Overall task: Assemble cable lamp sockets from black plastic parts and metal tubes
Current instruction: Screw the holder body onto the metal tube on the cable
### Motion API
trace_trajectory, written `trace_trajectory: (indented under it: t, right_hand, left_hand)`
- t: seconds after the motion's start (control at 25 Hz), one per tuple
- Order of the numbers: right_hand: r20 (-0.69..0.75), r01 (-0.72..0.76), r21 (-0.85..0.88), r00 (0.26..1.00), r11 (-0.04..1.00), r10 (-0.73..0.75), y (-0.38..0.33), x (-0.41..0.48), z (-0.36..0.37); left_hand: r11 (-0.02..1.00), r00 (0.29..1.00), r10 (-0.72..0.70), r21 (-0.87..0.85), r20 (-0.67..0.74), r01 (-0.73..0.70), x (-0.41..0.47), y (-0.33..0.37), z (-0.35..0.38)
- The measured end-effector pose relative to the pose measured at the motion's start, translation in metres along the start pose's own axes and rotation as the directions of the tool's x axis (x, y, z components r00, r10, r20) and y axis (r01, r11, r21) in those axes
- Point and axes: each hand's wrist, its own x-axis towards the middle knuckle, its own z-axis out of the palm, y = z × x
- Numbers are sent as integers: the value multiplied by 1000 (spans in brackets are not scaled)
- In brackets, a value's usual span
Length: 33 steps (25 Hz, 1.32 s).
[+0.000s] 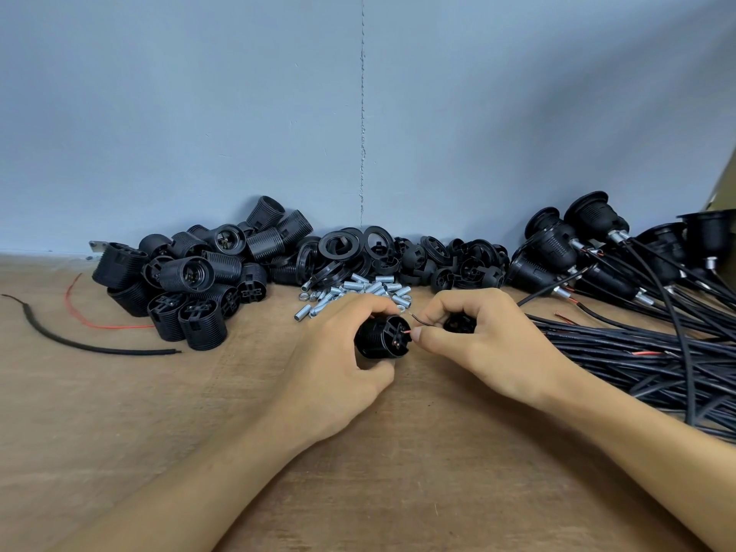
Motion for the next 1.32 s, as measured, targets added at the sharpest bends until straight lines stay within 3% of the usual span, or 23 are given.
trace_trajectory:
  t: [0.36, 0.8, 1.08, 1.32]
  right_hand:
    - [-24, 10, -116, 1000, 993, -13, -2, -1, 2]
    - [-19, 7, -158, 1000, 987, -10, -3, -1, 2]
    - [-77, 117, -299, 986, 947, -147, -3, -5, 8]
    - [-95, 106, -259, 986, 960, -134, 0, -6, 11]
  left_hand:
    - [992, 998, 58, 109, 13, -59, 0, 1, -2]
    - [999, 999, 49, 17, 15, -49, 1, -2, -2]
    - [999, 1000, -12, -31, 25, 13, 2, -2, -1]
    - [998, 999, -24, -50, 41, 26, 2, -5, 0]
